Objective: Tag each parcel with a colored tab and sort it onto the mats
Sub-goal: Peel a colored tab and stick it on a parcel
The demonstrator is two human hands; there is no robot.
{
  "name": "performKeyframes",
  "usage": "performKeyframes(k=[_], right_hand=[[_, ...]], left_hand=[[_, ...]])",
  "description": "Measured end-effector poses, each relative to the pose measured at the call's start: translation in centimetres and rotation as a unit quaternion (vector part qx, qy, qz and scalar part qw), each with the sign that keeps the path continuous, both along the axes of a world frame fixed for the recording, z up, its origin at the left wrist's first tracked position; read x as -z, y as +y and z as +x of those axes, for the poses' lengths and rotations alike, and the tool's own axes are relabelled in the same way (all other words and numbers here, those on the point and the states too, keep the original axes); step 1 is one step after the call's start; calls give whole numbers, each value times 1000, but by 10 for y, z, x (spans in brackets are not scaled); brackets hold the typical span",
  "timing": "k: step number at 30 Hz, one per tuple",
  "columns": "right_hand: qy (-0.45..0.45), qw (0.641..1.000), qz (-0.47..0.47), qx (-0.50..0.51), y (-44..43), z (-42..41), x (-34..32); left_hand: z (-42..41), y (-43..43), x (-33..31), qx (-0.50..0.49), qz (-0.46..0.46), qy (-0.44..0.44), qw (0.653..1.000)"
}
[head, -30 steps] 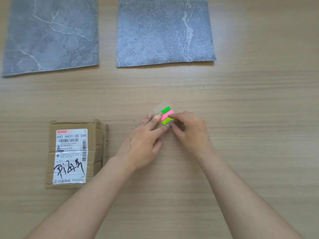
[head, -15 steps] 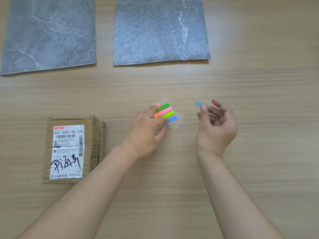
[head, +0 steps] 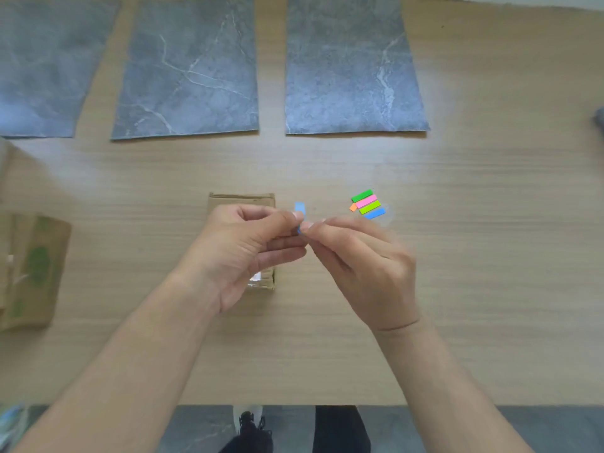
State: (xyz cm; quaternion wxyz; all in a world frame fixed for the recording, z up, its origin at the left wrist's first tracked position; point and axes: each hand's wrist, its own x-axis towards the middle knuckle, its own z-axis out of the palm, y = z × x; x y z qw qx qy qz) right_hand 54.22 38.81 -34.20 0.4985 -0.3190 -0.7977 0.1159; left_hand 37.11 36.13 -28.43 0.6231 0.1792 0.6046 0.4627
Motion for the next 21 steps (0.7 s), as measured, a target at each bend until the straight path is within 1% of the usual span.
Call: performKeyframes(k=[3,5,7,10,13,17,21], right_hand=[[-34,999,8,-6,-42,-26,-10],[-60,998,-6,3,-67,-40,-11],[-79,995,-49,27,-86,-50,-10],[-68,987,-136,49,-103,-61,0],[-67,980,-179,53,-108,-72,18],[-86,972,-215,51,-109,-84,40],[-117,970,-209,49,-99,-85,64]], left_hand=[[-35,-44,-2,12,6,9,1000],[-51,-69,0,13,19,20,1000],[-63,-92,4,1,48,49,998],[-77,-118,18,-22,77,114,990],[-81,-132,37,-33,81,162,983],[-72,-137,68,-47,91,177,979],[-59,-127,102,-64,106,200,972]])
